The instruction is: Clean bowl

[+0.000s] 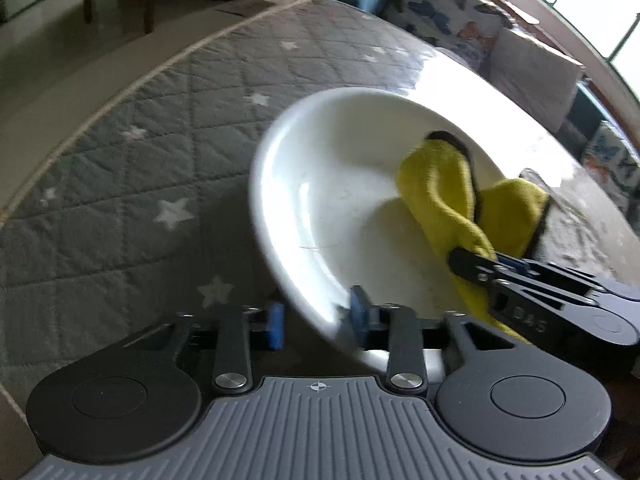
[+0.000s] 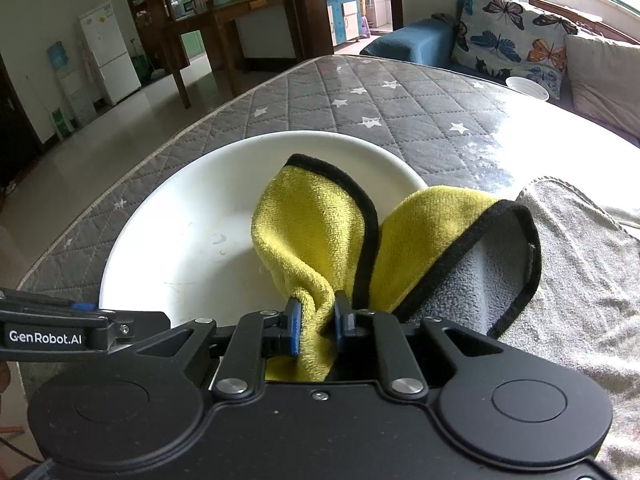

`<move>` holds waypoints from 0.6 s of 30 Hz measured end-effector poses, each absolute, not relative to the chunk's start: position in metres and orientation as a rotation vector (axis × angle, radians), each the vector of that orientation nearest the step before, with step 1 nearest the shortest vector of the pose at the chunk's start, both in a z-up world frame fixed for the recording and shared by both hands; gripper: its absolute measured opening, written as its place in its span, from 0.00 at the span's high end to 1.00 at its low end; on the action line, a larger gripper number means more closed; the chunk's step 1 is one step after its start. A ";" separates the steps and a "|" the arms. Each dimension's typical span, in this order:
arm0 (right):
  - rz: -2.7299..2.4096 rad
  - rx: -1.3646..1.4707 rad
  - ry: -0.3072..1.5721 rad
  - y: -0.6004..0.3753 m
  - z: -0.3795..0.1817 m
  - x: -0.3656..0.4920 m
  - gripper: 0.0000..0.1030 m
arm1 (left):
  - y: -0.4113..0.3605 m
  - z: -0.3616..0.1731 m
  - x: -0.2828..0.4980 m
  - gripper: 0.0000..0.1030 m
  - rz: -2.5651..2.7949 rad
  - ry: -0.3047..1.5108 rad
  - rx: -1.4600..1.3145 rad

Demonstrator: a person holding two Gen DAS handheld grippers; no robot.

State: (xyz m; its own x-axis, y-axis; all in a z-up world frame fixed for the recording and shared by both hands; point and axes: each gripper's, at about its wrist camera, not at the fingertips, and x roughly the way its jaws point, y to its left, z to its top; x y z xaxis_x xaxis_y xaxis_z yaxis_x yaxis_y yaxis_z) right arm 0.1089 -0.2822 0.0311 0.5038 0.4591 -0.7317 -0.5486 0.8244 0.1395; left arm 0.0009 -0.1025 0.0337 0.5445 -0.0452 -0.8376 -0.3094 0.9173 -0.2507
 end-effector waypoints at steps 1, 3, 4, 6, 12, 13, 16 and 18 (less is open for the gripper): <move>0.610 -0.116 0.847 -0.282 0.031 0.109 0.85 | -0.102 0.034 0.001 0.70 0.153 0.987 -0.386; 0.613 -0.117 0.849 -0.282 0.032 0.108 0.84 | -0.101 0.033 0.000 0.70 0.138 0.982 -0.380; 0.615 -0.117 0.851 -0.282 0.032 0.107 0.84 | -0.100 0.033 0.000 0.70 0.125 0.982 -0.379; 0.617 -0.118 0.851 -0.282 0.032 0.106 0.84 | -0.098 0.033 0.002 0.70 0.113 0.986 -0.378; 0.633 -0.103 0.870 -0.282 0.033 0.100 0.84 | -0.095 0.035 0.006 0.71 0.083 0.981 -0.346; 0.635 -0.101 0.872 -0.282 0.033 0.099 0.84 | -0.094 0.035 0.007 0.71 0.076 0.982 -0.336; 0.651 -0.070 0.891 -0.282 0.033 0.096 0.84 | -0.093 0.036 0.010 0.71 0.065 0.983 -0.295; 0.658 -0.060 0.898 -0.281 0.033 0.094 0.84 | -0.091 0.036 0.012 0.71 0.054 0.988 -0.280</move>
State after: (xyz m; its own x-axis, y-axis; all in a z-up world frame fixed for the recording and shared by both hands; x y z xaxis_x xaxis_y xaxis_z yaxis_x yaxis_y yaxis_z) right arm 0.0944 -0.2810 0.0328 0.4419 0.5054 -0.7411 -0.5541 0.8035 0.2176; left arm 0.0118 -0.0910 0.0365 0.5522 -0.0814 -0.8297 -0.1715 0.9628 -0.2087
